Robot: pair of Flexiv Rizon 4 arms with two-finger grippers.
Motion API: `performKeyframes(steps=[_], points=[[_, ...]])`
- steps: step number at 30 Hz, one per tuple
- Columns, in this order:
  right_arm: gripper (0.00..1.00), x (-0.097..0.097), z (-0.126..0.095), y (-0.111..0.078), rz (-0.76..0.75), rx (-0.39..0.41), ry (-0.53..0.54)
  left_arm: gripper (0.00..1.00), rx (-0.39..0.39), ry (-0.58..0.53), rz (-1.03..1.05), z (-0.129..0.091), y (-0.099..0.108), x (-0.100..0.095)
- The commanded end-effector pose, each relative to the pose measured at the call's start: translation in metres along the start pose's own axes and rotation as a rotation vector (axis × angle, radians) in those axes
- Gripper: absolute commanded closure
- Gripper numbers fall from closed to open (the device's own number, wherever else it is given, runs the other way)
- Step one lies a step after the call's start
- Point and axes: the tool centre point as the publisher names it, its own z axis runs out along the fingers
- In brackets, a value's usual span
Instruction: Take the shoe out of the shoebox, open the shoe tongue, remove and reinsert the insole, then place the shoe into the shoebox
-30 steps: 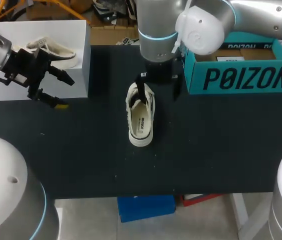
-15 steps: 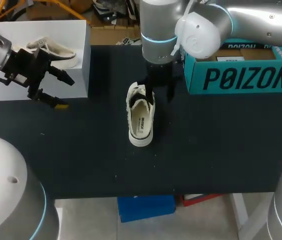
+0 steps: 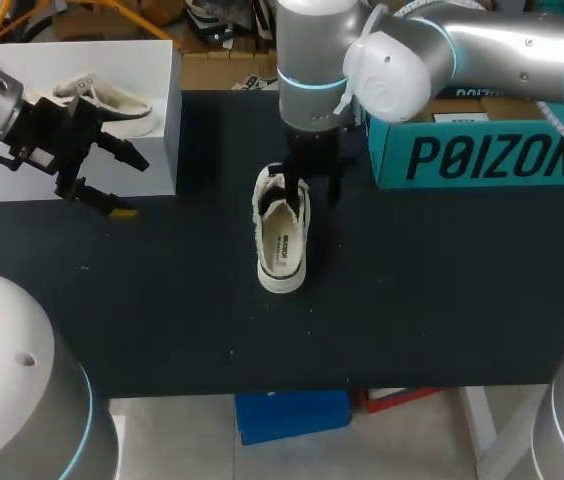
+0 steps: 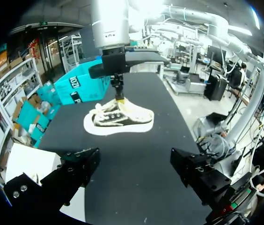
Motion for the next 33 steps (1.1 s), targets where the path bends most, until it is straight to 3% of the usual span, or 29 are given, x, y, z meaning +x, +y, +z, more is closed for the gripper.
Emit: performKeyframes(steps=[1,5,7,23,24,26,33], points=[[0.49,0.005,0.014,0.004,-0.001,0.015,0.003,0.0,-0.005,-0.002,0.0,0.0,-0.001,0.001],[0.46,0.007,0.022,0.004,-0.002,0.024,0.003,0.0,-0.005,-0.002,0.0,0.0,-0.001,0.001],[0.5,0.009,0.025,0.005,-0.004,0.028,0.005,0.0,-0.005,-0.002,0.0,0.0,-0.001,0.001],[0.53,0.012,0.046,0.006,-0.01,0.044,0.013,0.0,-0.005,-0.002,0.0,0.0,-0.001,0.001],[0.55,0.012,0.047,0.006,-0.01,0.045,0.013,0.0,-0.005,-0.002,0.0,0.0,-0.001,0.001],[1.0,0.012,0.048,0.006,-0.02,0.048,0.006,0.0,-0.005,-0.002,0.0,0.0,-0.001,0.001],[1.0,0.012,0.048,0.006,-0.025,0.053,-0.006,0.0,-0.005,-0.002,0.0,0.0,-0.001,0.001]])
